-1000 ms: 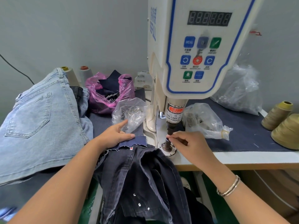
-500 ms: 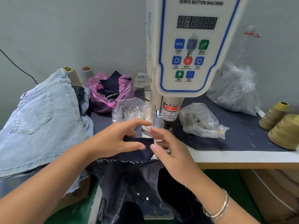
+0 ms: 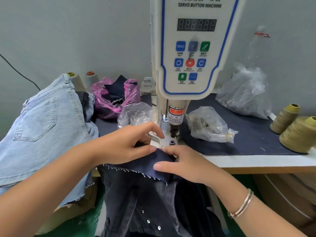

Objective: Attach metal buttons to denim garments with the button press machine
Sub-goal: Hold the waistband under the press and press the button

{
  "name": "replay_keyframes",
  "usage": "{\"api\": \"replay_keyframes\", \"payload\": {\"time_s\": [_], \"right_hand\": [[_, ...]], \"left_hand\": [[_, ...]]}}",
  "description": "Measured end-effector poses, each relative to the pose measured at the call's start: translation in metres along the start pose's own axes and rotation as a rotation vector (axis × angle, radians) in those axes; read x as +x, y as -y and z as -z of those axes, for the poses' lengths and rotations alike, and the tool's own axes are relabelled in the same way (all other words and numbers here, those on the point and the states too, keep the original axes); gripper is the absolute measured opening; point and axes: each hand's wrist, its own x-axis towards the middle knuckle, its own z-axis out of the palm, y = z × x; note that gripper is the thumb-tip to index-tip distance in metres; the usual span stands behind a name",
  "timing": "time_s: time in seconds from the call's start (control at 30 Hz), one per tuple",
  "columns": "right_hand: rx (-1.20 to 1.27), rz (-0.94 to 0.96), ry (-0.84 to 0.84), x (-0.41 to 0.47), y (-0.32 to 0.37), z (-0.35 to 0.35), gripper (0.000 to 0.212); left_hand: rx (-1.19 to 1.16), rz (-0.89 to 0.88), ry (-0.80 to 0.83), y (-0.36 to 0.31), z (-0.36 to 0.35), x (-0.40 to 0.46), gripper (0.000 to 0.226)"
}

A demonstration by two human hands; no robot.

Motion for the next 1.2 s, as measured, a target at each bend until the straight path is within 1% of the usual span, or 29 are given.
{"api": "replay_keyframes", "payload": {"time_s": [0.07, 0.17, 0.2, 0.27, 0.3, 0.33, 0.4, 0.47, 0.63, 0.77, 0.87, 0.97, 1.07, 1.2], "right_hand": [[-0.011, -0.011, -0.029, 0.001, -0.003, 0.004, 0.026], [0.211, -0.073, -0.047, 0.002, -0.007, 0.013, 0.022], [0.287, -0.079, -0.039, 0.002, -0.008, 0.016, 0.02], [0.419, -0.067, -0.017, 0.002, -0.013, 0.021, 0.013], [0.459, -0.074, -0.008, 0.001, -0.017, 0.022, 0.014], [0.483, -0.096, -0.002, -0.001, -0.022, 0.023, 0.016], [0.507, -0.169, -0.007, -0.003, -0.034, 0.023, 0.019], [0.522, -0.228, -0.032, -0.005, -0.047, 0.023, 0.018], [0.419, -0.201, -0.071, -0.013, -0.06, 0.025, 0.02], [0.525, -0.197, -0.162, -0.007, -0.061, 0.023, 0.021], [0.509, -0.239, -0.215, 0.003, -0.066, 0.021, 0.023], [0.523, -0.257, -0.223, 0.012, -0.067, 0.02, 0.021], [0.511, -0.29, -0.23, 0.019, -0.066, 0.02, 0.02], [0.534, -0.295, -0.254, 0.023, -0.066, 0.02, 0.023]], "left_hand": [[0.009, 0.037, 0.016, 0.002, -0.003, 0.002, 0.021], [-0.013, 0.15, 0.067, 0.012, -0.003, 0.003, 0.015], [-0.014, 0.189, 0.092, 0.015, -0.004, 0.003, 0.02], [-0.087, 0.246, 0.132, 0.023, -0.007, 0.004, 0.049], [-0.146, 0.264, 0.136, 0.026, -0.01, 0.005, 0.06], [-0.185, 0.28, 0.137, 0.03, -0.013, 0.007, 0.064], [-0.197, 0.31, 0.153, 0.035, -0.021, 0.014, 0.06], [-0.187, 0.324, 0.149, 0.04, -0.032, 0.02, 0.052], [-0.189, 0.293, 0.11, 0.05, -0.052, 0.028, 0.046], [-0.304, 0.327, 0.041, 0.057, -0.055, 0.035, 0.042], [-0.408, 0.348, 0.017, 0.063, -0.056, 0.037, 0.038], [-0.507, 0.363, -0.046, 0.07, -0.06, 0.037, 0.03], [-0.57, 0.382, -0.108, 0.076, -0.063, 0.04, 0.029], [-0.687, 0.402, -0.115, 0.077, -0.067, 0.042, 0.029]]}}
